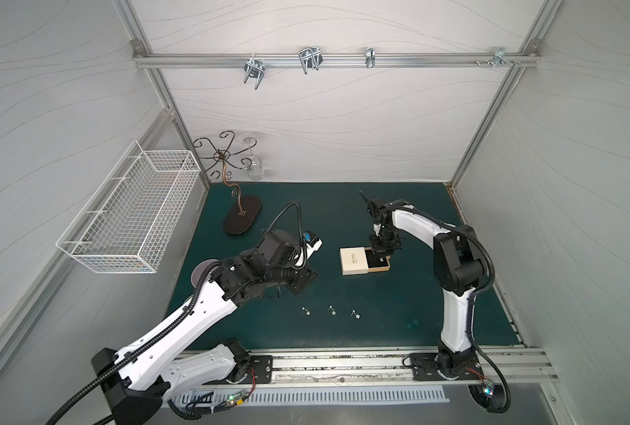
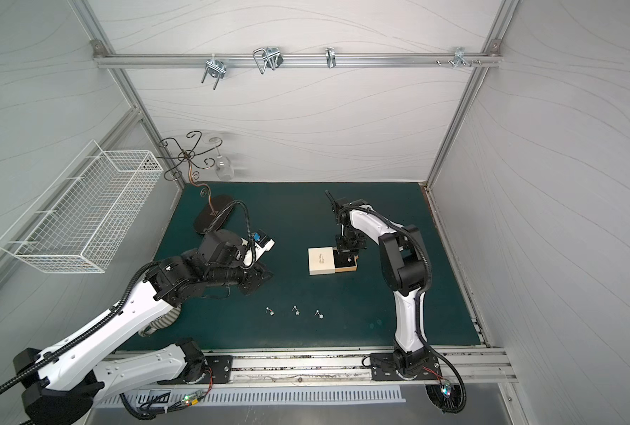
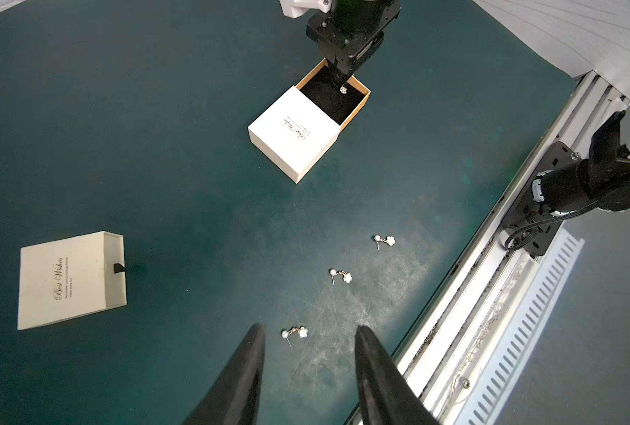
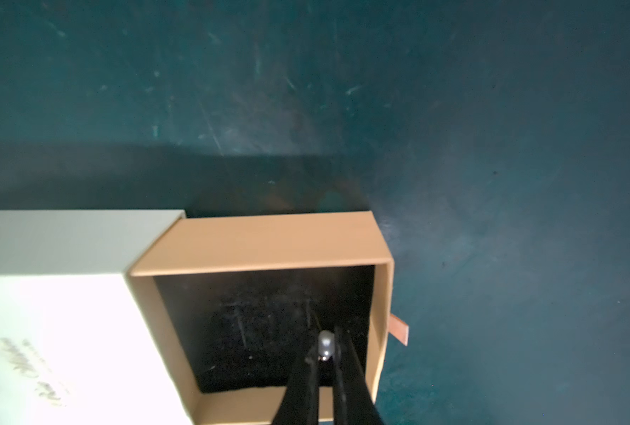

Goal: Place the earrings into the drawer-style jewelry box
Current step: Insert the earring into the inner lining.

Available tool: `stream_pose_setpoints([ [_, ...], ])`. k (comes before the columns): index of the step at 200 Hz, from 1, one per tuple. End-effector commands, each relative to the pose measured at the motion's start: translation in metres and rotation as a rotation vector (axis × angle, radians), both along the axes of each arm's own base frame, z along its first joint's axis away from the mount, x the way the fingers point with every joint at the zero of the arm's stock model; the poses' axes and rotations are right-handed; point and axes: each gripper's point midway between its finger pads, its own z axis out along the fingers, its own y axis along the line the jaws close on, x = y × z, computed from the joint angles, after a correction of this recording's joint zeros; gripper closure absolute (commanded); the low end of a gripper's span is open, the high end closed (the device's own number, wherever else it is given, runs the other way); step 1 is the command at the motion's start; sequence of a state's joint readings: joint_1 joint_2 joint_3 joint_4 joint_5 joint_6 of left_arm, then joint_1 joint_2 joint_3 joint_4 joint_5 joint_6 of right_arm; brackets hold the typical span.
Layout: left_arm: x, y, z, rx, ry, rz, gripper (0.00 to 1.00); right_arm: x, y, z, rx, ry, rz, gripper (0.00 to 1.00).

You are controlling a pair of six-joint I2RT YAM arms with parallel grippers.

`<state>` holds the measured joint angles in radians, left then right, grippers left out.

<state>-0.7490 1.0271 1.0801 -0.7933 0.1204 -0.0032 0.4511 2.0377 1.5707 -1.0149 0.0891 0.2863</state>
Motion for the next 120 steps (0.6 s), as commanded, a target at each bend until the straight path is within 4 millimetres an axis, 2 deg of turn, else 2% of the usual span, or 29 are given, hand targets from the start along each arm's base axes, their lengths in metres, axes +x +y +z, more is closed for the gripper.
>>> stream_pose_setpoints([
  [1,0.0025,-0.0059,0.0139,-0.04,-0.049,-0.022,0.56,-0.0028,0.0,0.0021,-0.001,0.026,0.015,0.96],
  [120,0.0018,-0.0066,0.0127,-0.039,-0.045,-0.026,0.55,-0.0028,0.0023,0.0023,0.009,0.027,0.014,0.97],
])
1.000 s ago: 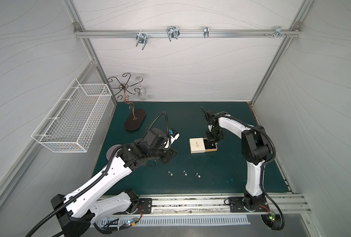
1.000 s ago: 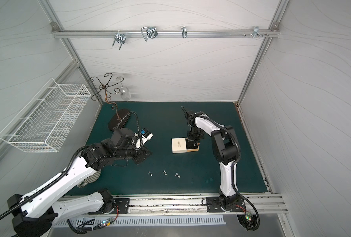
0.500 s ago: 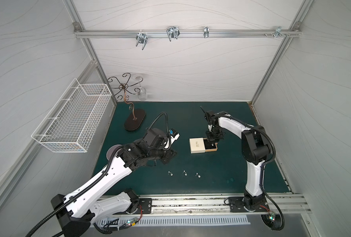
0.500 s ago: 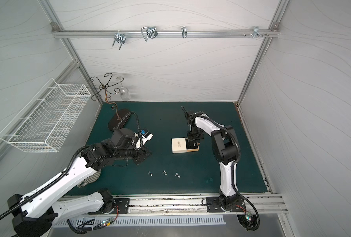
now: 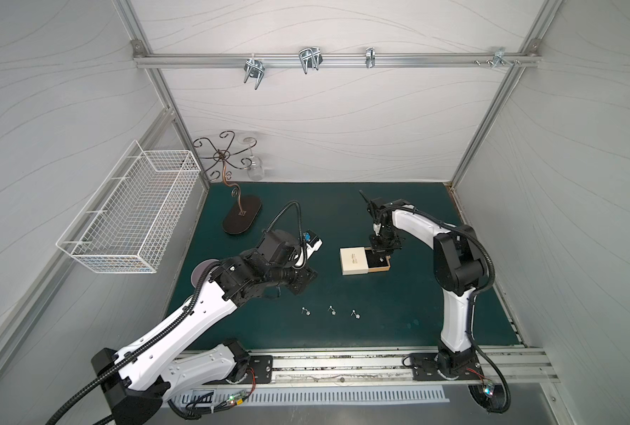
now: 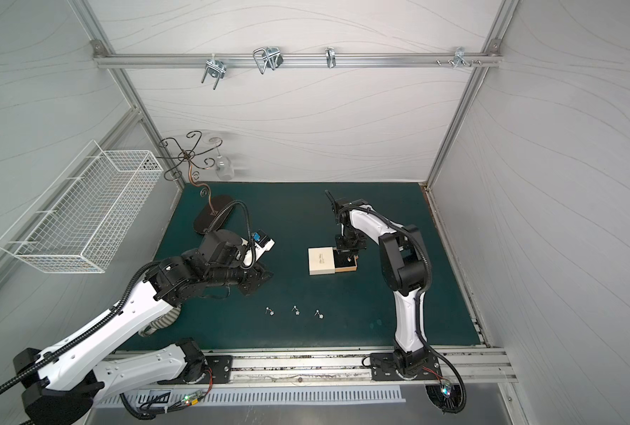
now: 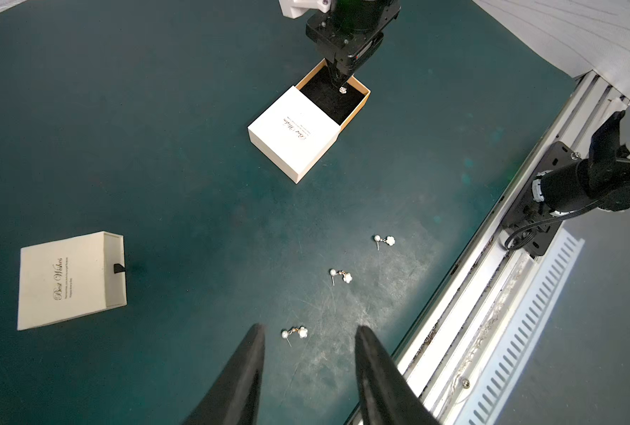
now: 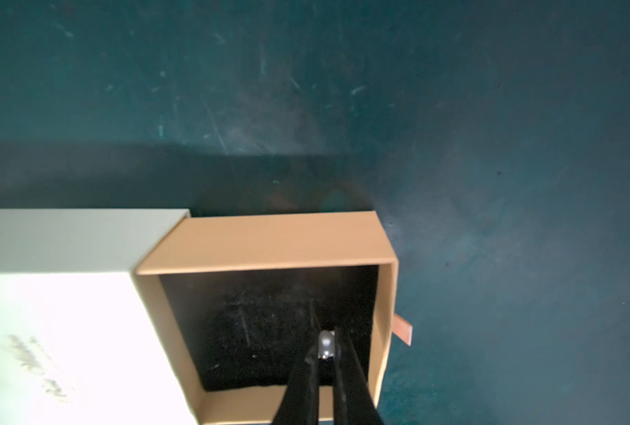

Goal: Place the earrings into the drawer-style jewelry box
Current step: Insert the earring into the inner lining.

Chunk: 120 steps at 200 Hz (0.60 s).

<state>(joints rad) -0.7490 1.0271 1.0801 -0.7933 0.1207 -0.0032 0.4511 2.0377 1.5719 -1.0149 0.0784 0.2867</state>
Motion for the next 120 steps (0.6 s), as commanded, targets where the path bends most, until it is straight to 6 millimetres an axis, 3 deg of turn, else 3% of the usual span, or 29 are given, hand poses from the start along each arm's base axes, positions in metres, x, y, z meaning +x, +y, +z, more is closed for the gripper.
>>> stream_pose_setpoints([
  [1,0.0022,-0.0063,0.0127,-0.039,-0.046,-0.024,0.55,-0.0023,0.0002,0.0018,-0.001,0.024,0.013,0.97],
  [120,0.0005,-0.0058,0.0141,-0.045,-0.049,-0.027,0.55,-0.0021,-0.0016,-0.0018,-0.032,0.022,0.019,0.97],
])
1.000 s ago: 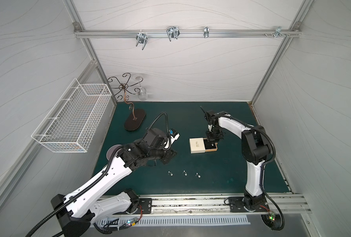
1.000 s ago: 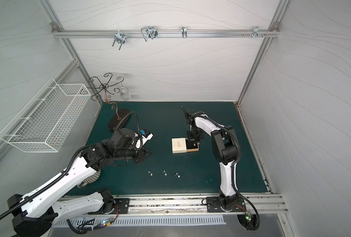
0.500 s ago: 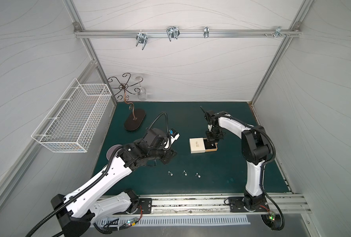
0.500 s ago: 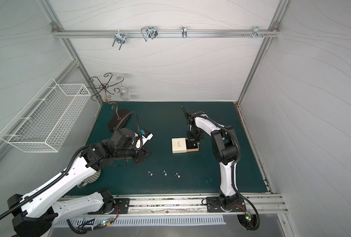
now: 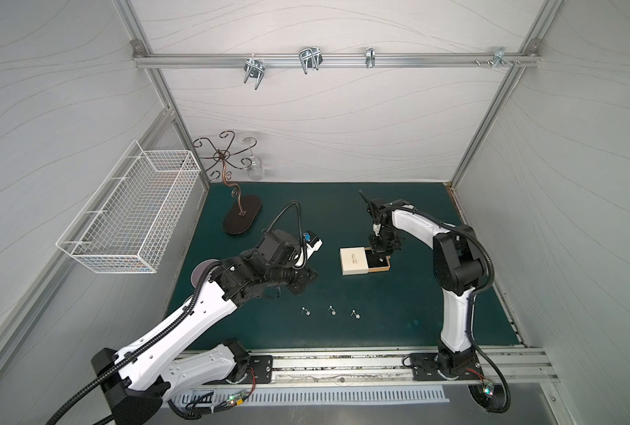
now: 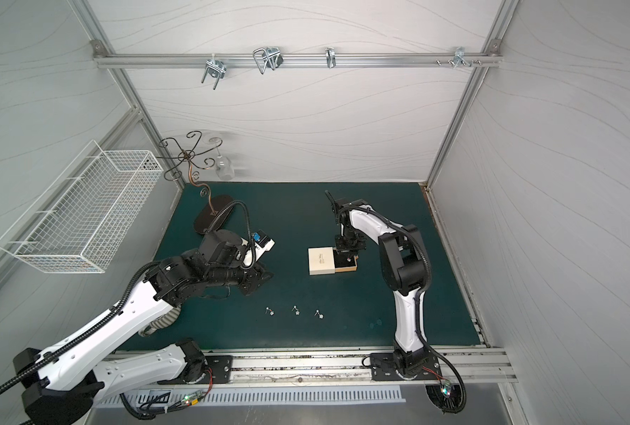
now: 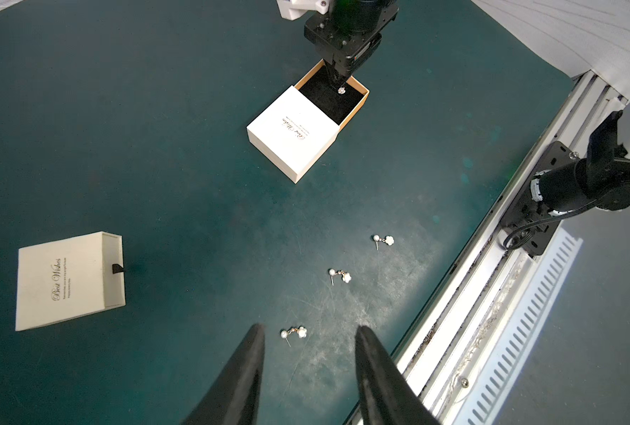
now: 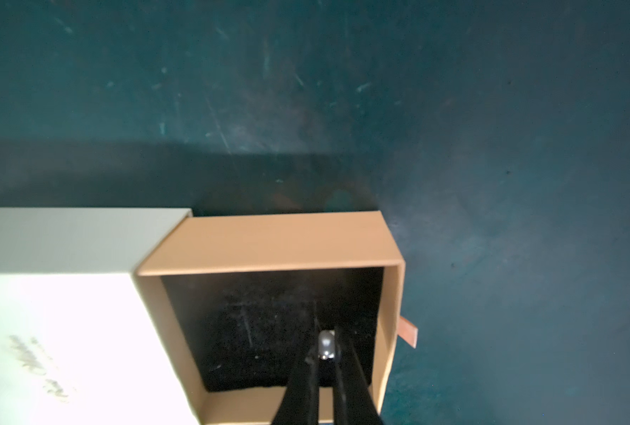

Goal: Place the earrings into the drawer-style jewelry box
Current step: Insert the earring into the inner lining.

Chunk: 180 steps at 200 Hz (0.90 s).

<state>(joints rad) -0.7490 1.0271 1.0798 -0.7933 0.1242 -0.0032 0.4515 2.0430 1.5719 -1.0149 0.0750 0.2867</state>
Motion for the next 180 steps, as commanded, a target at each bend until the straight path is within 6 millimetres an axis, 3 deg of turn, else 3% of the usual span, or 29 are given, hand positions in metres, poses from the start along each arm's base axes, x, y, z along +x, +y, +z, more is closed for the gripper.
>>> stream_pose_setpoints([
  [1,0.001,-0.006,0.014,-0.044,-0.051,-0.024,0.55,-0.002,-0.002,0.0,-0.033,0.017,0.019,0.97],
  [119,0.0,-0.004,0.015,-0.049,-0.056,-0.023,0.55,-0.004,0.006,-0.009,-0.042,0.031,0.032,0.95],
  [180,0.0,-0.004,0.015,-0.048,-0.056,-0.024,0.55,-0.004,0.006,-0.008,-0.037,0.033,0.032,0.83],
])
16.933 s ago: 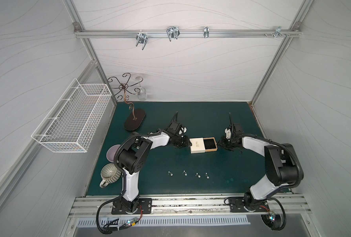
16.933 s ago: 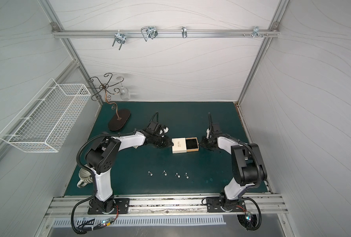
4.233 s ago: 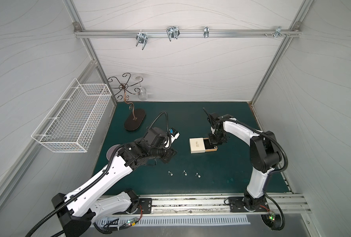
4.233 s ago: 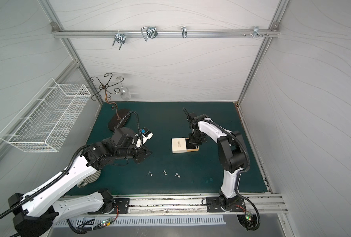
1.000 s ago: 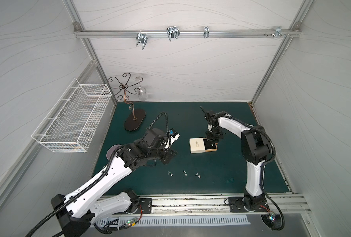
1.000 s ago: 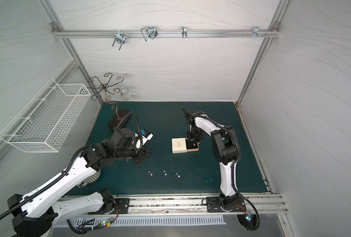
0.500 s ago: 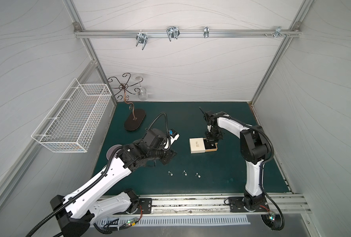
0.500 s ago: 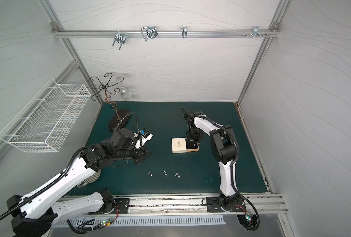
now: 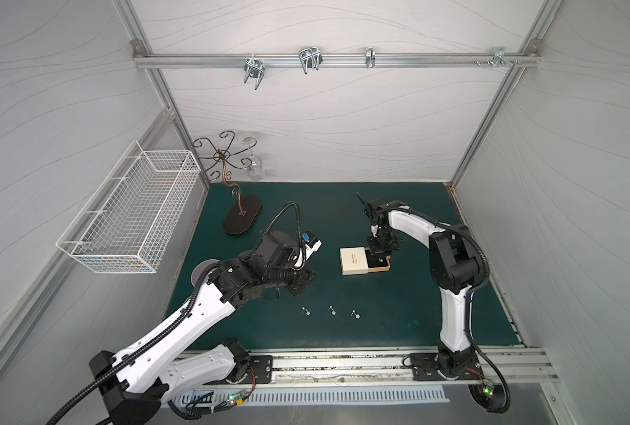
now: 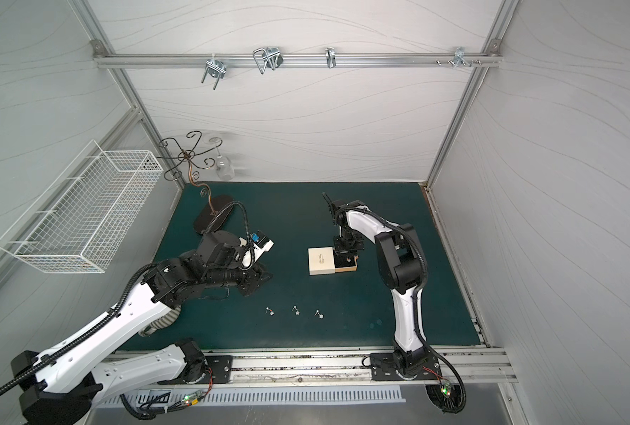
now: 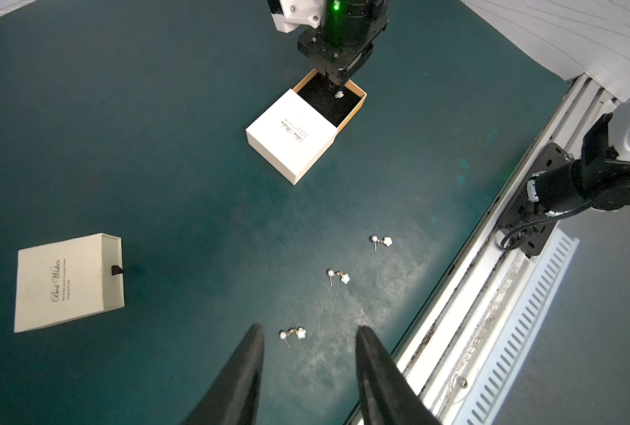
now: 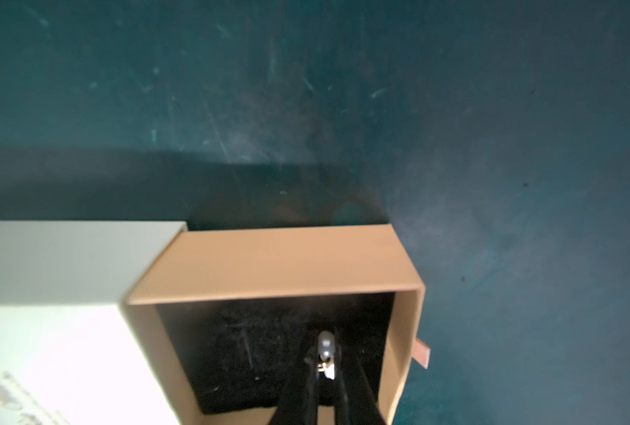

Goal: Place the earrings into the drawer-style jewelry box
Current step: Insert the earring into the inner lining.

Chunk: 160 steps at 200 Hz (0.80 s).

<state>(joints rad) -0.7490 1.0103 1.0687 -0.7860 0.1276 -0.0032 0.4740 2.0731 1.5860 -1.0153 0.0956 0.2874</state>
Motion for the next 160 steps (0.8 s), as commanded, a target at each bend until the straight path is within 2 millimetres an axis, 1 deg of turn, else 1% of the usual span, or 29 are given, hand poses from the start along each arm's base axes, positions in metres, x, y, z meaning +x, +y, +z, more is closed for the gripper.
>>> stream_pose_setpoints([
  [1,0.002,-0.005,0.014,-0.038,-0.048,-0.021,0.55,-0.004,0.001,0.0,-0.01,0.026,0.01,0.83],
  [26,0.002,-0.005,0.014,-0.036,-0.05,-0.021,0.55,-0.003,0.002,0.006,0.01,0.018,0.006,0.76],
  [52,0.002,-0.005,0.014,-0.037,-0.051,-0.023,0.55,-0.002,0.004,0.014,0.034,0.007,0.003,0.75],
  [71,0.001,-0.005,0.015,-0.04,-0.054,-0.024,0.54,-0.002,0.004,0.016,0.042,0.004,-0.001,0.75],
  [111,0.001,-0.005,0.015,-0.04,-0.053,-0.025,0.54,0.0,0.006,0.018,0.056,0.002,-0.008,0.82],
  [123,0.001,-0.005,0.015,-0.041,-0.054,-0.027,0.53,0.0,0.006,0.018,0.057,0.002,-0.009,0.83],
  [146,0.001,-0.005,0.015,-0.04,-0.052,-0.027,0.53,0.0,0.002,0.018,0.045,0.003,-0.015,0.82],
  [160,0.0,-0.005,0.015,-0.043,-0.052,-0.028,0.53,0.0,0.001,0.018,0.044,0.003,-0.015,0.77],
])
